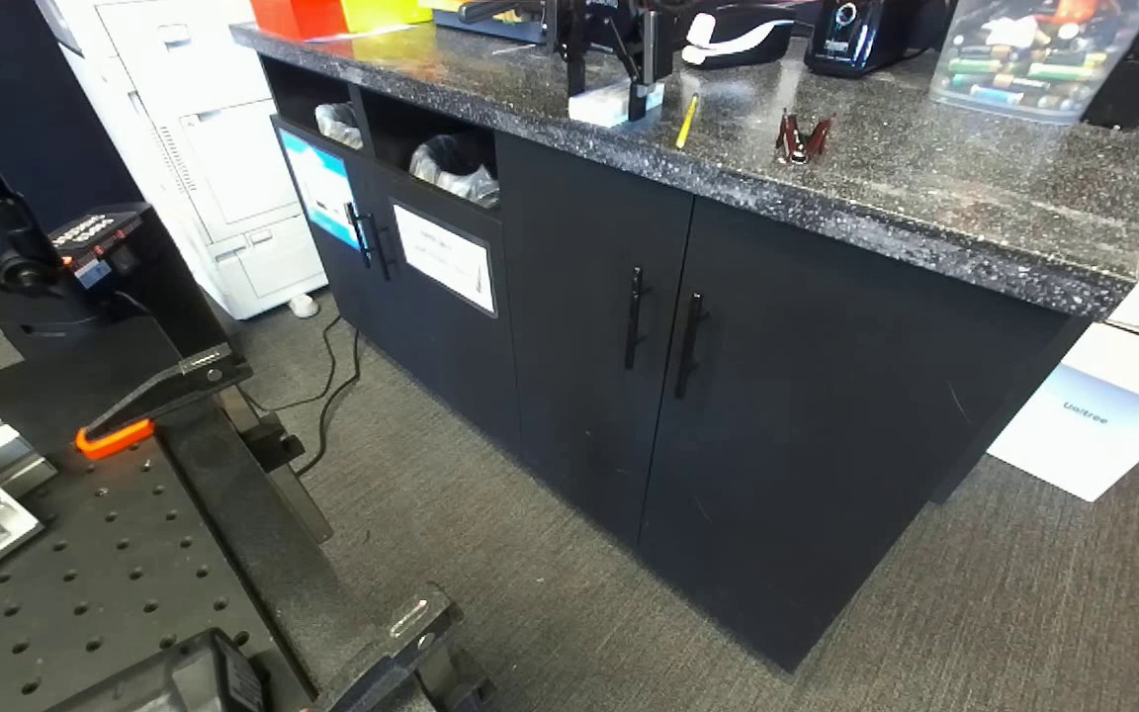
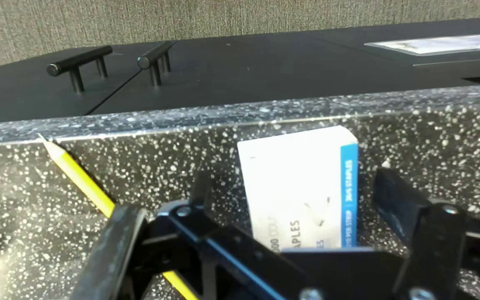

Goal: Move the white and blue box to the right side of the counter

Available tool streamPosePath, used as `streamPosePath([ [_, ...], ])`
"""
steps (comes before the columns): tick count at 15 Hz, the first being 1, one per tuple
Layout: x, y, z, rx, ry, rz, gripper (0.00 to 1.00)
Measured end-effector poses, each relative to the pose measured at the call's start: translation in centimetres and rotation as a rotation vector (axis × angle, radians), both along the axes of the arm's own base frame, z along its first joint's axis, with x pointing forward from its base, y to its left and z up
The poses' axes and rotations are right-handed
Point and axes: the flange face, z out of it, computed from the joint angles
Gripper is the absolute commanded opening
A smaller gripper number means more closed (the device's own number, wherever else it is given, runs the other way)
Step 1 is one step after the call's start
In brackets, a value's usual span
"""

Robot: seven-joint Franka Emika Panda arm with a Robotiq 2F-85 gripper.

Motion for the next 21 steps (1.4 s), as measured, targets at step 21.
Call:
streamPosePath([
  [21, 2.7, -21.1, 17.9, -0.079, -0.139, -0.253, 0.35],
])
